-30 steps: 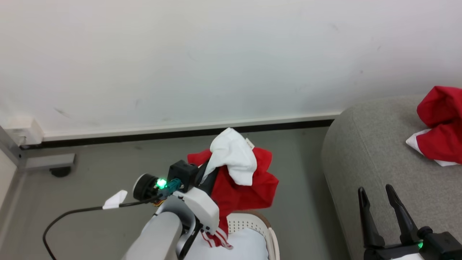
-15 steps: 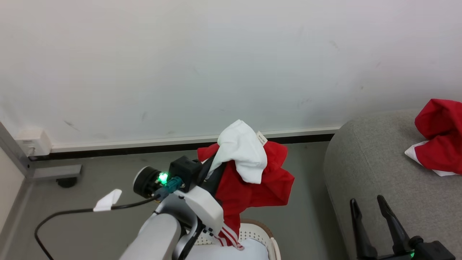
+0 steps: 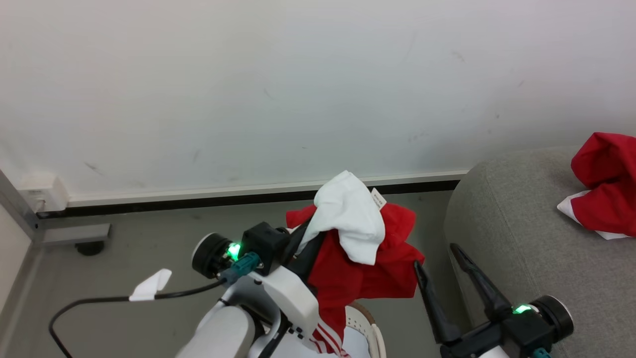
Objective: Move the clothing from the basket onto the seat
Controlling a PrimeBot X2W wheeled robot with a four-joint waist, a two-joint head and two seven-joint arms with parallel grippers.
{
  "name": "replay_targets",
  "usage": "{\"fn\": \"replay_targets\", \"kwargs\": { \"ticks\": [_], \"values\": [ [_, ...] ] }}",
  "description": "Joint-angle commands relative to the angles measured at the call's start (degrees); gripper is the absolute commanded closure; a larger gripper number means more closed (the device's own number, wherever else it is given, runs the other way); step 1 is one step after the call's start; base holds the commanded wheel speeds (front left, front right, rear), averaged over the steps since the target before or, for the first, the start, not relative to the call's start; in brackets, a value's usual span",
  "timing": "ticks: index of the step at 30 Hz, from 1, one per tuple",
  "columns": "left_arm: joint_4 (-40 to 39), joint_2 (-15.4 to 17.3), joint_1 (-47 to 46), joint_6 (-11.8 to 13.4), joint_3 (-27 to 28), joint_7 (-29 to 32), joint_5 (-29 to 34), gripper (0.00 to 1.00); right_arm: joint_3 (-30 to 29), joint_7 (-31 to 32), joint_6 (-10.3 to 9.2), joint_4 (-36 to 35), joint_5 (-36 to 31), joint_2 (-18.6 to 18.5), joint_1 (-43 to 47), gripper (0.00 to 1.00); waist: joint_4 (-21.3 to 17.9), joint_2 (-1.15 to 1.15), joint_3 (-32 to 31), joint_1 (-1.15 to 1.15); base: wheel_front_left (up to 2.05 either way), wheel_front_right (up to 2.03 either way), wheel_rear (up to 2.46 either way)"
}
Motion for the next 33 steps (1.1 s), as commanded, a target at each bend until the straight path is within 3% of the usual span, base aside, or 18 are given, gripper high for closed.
{"fn": "replay_targets", "kwargs": {
  "ticks": [1, 7, 12, 23, 24, 26, 33],
  "values": [
    [-0.4, 0.2, 0.6, 0.1, -0.1, 0.1, 0.0, 1.00, 0.4, 0.0, -0.13, 0.4, -0.8, -0.4, -0.9, 0.00, 0.0, -0.01, 0.1, 0.00, 0.00, 0.00, 0.00],
    [-2.4, -0.3, 1.1, -0.4, -2.0, 1.4, -0.1, 1.00, 5.7, 0.0, -0.13, 4.8, -3.9, -0.8, -7.1, 0.00, 0.5, -0.01, 0.5, 0.00, 0.00, 0.00, 0.00],
    [-3.4, -0.8, 1.4, -1.1, -3.5, 2.0, -0.6, 1.00, 6.6, 0.0, -0.13, 11.2, -7.1, -0.7, -10.5, 0.00, 1.0, -0.01, 0.7, 0.00, 0.00, 0.00, 0.00],
    [-6.3, -2.0, 2.1, -2.6, -5.8, 4.0, -3.3, 1.00, 7.6, 0.0, -0.13, 23.2, -5.5, 0.0, -16.0, 0.00, 2.0, -0.01, 0.8, 0.00, 0.00, 0.00, 0.00],
    [-6.4, -2.0, 2.1, -2.7, -5.8, 4.1, -3.5, 1.00, 7.8, 0.0, -0.13, 23.5, -5.2, 0.0, -16.4, 0.07, 2.0, -0.01, 0.8, 0.00, 0.00, 0.00, 0.00],
    [-6.4, -1.9, 2.2, -2.7, -5.9, 4.3, -3.7, 1.00, 8.3, 0.0, -0.13, 23.5, -3.8, 0.0, -16.8, 1.00, 2.1, -0.01, 0.9, 0.00, 0.00, 0.00, 0.00],
    [-5.3, -1.0, 2.5, -2.0, -5.3, 3.8, -3.9, 1.00, 8.7, 0.0, -0.13, 22.1, 1.4, 0.0, -16.5, 1.00, 2.2, -0.01, 1.1, 0.00, 0.00, 0.00, 0.00]
  ]
}}
